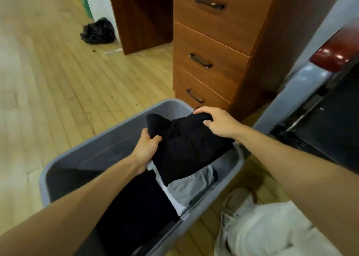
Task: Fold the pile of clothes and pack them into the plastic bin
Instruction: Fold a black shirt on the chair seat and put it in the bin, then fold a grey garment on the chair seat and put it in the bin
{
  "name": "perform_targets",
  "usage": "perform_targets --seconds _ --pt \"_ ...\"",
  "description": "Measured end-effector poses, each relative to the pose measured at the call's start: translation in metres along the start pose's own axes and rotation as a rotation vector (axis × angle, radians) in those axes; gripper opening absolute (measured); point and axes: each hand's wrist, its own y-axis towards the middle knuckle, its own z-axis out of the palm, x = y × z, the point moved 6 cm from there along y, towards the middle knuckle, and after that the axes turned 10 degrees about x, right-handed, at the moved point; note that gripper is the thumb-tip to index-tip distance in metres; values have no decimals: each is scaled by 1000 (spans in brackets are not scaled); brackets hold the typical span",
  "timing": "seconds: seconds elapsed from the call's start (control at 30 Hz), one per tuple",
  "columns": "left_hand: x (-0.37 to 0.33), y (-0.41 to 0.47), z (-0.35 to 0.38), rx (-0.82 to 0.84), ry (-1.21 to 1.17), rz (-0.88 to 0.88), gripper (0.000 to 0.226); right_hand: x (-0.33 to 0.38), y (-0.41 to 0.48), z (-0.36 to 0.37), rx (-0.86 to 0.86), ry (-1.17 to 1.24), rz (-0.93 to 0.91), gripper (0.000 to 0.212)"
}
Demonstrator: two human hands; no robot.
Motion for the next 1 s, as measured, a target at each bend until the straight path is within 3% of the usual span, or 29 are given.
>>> perform_targets --seconds 0.17,0.27,0.43,0.57,0.67,0.77,0.9,1.0 --pt "67 4 7 196 164 -331 42 -49 15 41 154 -171 248 39" --pt "74 7 13 238 329 -386 44 -65 2 44 200 -222 292 35" --pt "29 14 47 288 450 -215 40 -64 -31 11 179 -205 247 27" --pt "-30 10 98 363 470 -20 16 -58 -78 -40 82 -238 254 22" --pt "-83 -4 153 478 519 140 18 -59 -127 -83 -13 -257 278 20" --pt "-130 -27 216 595 594 257 21 -74 -186 -126 -143 -248 353 21" --pt "-170 -59 307 690 668 438 27 -119 -270 -162 -383 -62 503 14" --pt "-180 -89 382 784 767 519 28 -164 -340 -172 -510 55 633 22"
